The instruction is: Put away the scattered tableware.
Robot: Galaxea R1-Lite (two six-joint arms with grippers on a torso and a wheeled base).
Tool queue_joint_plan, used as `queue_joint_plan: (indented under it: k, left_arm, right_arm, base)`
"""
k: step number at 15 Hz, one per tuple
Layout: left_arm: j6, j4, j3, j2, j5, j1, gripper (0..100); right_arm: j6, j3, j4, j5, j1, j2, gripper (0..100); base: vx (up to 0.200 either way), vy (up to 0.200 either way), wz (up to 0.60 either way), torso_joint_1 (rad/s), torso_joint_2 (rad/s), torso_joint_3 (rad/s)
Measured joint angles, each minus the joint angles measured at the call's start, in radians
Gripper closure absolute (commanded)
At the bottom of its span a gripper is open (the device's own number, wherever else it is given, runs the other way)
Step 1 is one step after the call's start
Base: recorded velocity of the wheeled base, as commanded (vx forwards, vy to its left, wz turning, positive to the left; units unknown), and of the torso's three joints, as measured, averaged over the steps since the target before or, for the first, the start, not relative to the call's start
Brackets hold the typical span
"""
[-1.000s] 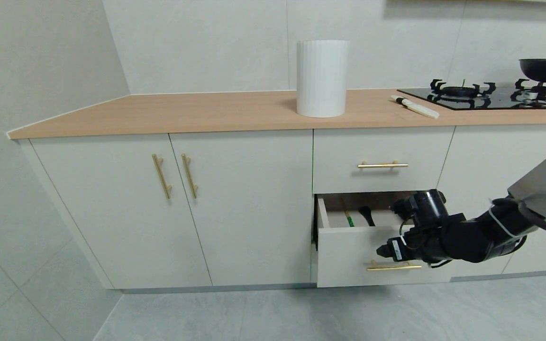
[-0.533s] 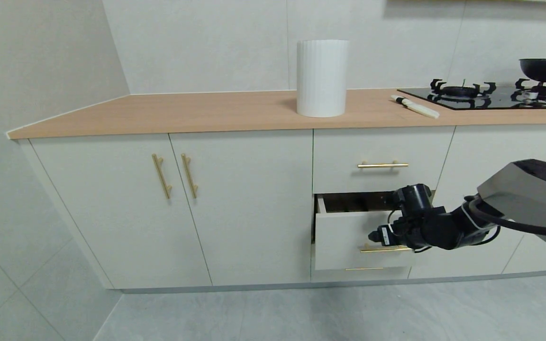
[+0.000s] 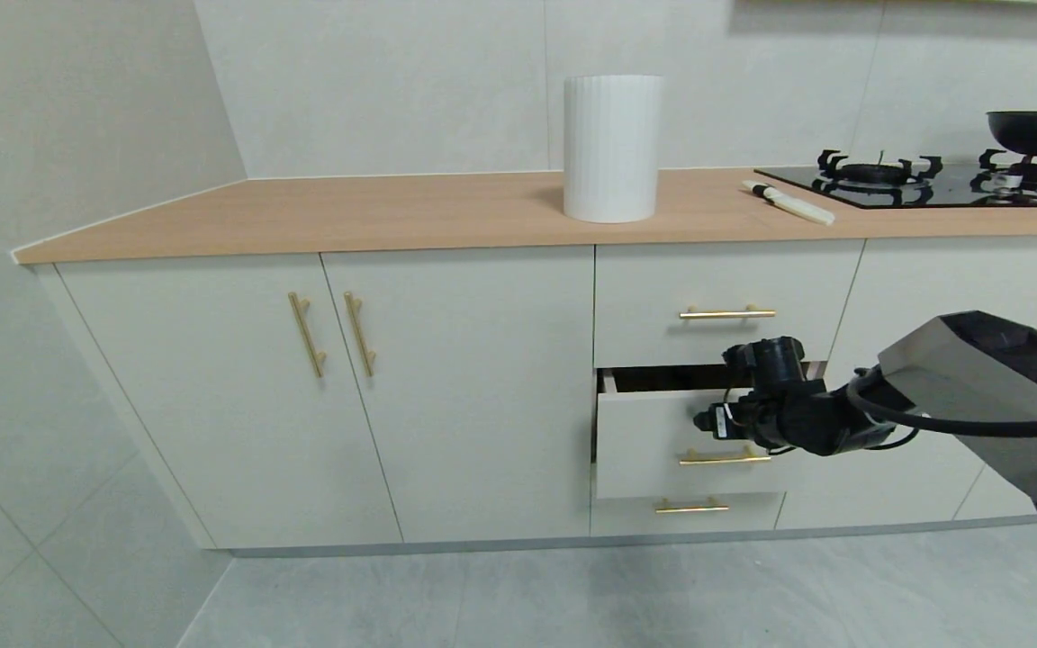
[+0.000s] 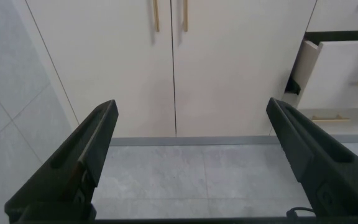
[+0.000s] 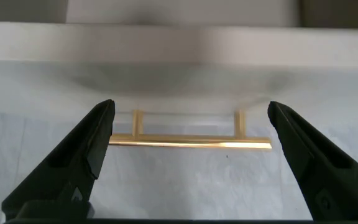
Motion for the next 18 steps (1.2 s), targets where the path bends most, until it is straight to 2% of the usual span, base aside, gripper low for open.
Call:
queue_joint_plan:
  k: [4, 9, 18]
  left_arm:
    - [0.000, 0.000, 0.000, 0.000, 0.000, 0.000, 0]
    - [0.000, 0.000, 0.000, 0.000, 0.000, 0.000, 0]
    - [0.000, 0.000, 0.000, 0.000, 0.000, 0.000, 0]
  right_arm:
    - [0.066, -0.096, 0.002, -0.016, -0.007, 0.063, 0]
    - [0.123, -0.150, -0.134, -0.021, -0.036, 0.143, 0]
    - [0.211, -0.336, -0.082, -0.034, -0.084, 0.248, 0]
  base:
    - [0.000, 0.000, 0.00, 0.000, 0.00, 0.000]
    - [0.000, 0.000, 0.00, 0.000, 0.00, 0.000]
    - [0.000, 0.000, 0.00, 0.000, 0.00, 0.000]
